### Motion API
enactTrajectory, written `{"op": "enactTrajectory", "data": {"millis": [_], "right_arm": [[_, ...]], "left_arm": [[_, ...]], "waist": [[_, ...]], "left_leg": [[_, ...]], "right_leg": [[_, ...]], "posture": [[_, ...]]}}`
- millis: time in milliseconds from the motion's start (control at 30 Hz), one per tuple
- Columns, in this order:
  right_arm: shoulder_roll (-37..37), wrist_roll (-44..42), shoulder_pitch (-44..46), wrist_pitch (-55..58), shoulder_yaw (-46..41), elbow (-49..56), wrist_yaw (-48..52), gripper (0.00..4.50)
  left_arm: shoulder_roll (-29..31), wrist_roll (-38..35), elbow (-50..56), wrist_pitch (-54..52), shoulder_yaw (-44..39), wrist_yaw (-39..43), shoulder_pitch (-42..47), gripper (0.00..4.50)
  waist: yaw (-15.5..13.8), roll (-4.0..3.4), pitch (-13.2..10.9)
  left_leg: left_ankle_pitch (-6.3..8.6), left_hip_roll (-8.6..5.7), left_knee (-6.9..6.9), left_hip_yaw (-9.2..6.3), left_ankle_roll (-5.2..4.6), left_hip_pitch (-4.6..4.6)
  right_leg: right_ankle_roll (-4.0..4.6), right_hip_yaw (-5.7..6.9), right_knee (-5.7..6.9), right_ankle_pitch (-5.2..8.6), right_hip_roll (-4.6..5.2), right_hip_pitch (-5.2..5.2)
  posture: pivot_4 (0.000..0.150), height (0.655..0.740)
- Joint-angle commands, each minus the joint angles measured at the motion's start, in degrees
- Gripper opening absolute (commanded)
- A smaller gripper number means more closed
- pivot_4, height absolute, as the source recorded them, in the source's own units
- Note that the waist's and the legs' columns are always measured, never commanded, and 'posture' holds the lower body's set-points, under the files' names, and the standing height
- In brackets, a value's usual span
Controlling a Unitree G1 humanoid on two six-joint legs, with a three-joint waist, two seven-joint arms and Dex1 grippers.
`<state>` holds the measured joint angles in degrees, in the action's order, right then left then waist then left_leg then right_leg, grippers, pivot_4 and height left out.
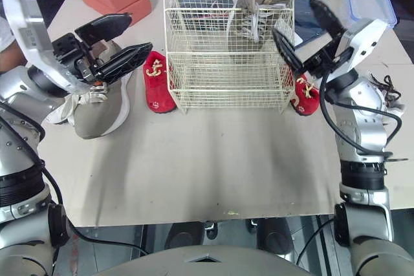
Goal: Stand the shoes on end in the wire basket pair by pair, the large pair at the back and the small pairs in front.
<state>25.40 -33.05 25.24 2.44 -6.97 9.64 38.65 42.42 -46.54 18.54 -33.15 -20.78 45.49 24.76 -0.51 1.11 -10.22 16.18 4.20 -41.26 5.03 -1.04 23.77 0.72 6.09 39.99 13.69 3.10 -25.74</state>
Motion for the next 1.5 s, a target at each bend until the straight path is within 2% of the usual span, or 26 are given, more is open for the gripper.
{"op": "enactTrajectory", "data": {"millis": [33,200,333,500,633,900,1167,1367,1400,1467,1500], "right_arm": [[2.0,-4.6,-1.9,5.5,1.1,8.2,2.9,4.43],[5.1,-7.8,-6.0,12.1,3.0,14.2,6.3,4.43],[6.6,-8.0,-7.8,14.7,3.9,17.0,7.7,4.43],[6.3,-6.8,-8.3,15.7,4.6,18.3,7.5,4.43],[5.4,-6.0,-8.0,15.7,5.2,18.1,7.1,4.43],[3.6,-4.0,-7.4,15.1,6.4,18.0,6.2,4.43],[2.0,-2.3,-7.3,14.3,6.3,18.0,5.2,4.43],[1.2,-1.4,-7.9,13.7,6.1,18.0,4.9,4.43],[1.0,-1.2,-7.9,13.6,6.2,17.8,5.0,4.5],[0.7,-1.0,-7.7,13.3,6.3,17.5,5.1,4.5],[0.6,-0.9,-7.7,13.3,6.4,17.4,5.1,4.5]], "left_arm": [[0.6,1.7,-2.4,2.9,-4.2,-1.1,-1.5,4.5],[4.0,5.3,-12.8,4.9,-8.7,0.0,-4.0,4.5],[8.6,8.7,-25.3,5.5,-10.1,0.7,-3.7,4.5],[16.1,13.7,-44.0,1.9,-6.1,3.9,1.7,4.5],[19.0,19.1,-54.4,1.8,0.2,6.7,11.0,4.5],[18.6,30.2,-69.8,-0.5,15.1,18.6,26.7,4.5],[17.0,42.4,-87.7,4.4,22.6,17.4,40.7,4.5],[17.4,49.8,-91.9,4.0,27.6,25.0,45.2,4.5],[17.4,50.9,-92.3,4.1,28.3,26.0,45.4,4.1],[17.2,52.6,-93.0,3.7,29.5,27.6,45.9,3.79],[17.1,53.2,-93.2,3.7,29.9,27.9,46.1,3.45]], "waist": [[0.0,0.0,0.0],[-0.2,0.01,0.0],[-0.2,0.01,0.0],[-0.3,0.07,0.0],[-0.7,0.19,0.1],[0.1,0.3,0.0],[0.0,0.36,0.0],[0.2,0.36,0.0],[0.2,0.36,0.0],[0.3,0.36,0.0],[0.5,0.36,0.0]], "left_leg": [[0.0,0.0,0.0,0.0,0.0,0.0],[0.01,-0.01,0.0,-0.03,-0.01,0.0],[0.02,0.0,0.01,-0.05,-0.03,0.02],[0.1,0.0,0.02,-0.1,-0.17,0.06],[0.13,-0.02,0.01,-0.15,-0.21,0.12],[0.02,-0.1,-0.01,0.11,-0.02,0.19],[0.02,-0.08,-0.02,0.2,-0.02,0.17],[0.02,-0.08,-0.02,0.23,-0.02,0.17],[0.02,-0.08,-0.02,0.24,-0.01,0.17],[0.02,-0.07,-0.02,0.25,-0.02,0.17],[0.02,-0.06,-0.03,0.24,-0.02,0.17]], "right_leg": [[0.0,0.0,0.0,0.0,-0.01,0.0],[-0.01,0.07,-0.03,0.01,-0.04,0.01],[-0.06,0.14,-0.07,0.05,-0.04,0.0],[-0.18,0.43,-0.08,0.13,-0.04,0.0],[-0.16,0.55,-0.1,0.12,0.03,0.02],[-0.1,0.53,-0.09,0.08,-0.07,-0.04],[-0.16,0.52,-0.05,0.12,-0.1,-0.05],[-0.17,0.51,-0.05,0.13,-0.1,-0.07],[-0.17,0.5,-0.05,0.13,-0.1,-0.07],[-0.17,0.49,-0.04,0.13,-0.1,-0.07],[-0.17,0.49,-0.04,0.13,-0.09,-0.07]], "posture": [[0.15,0.686],[0.15,0.686],[0.15,0.686],[0.15,0.686],[0.15,0.686],[0.15,0.686],[0.15,0.686],[0.15,0.686],[0.15,0.686],[0.15,0.686],[0.15,0.686]]}}
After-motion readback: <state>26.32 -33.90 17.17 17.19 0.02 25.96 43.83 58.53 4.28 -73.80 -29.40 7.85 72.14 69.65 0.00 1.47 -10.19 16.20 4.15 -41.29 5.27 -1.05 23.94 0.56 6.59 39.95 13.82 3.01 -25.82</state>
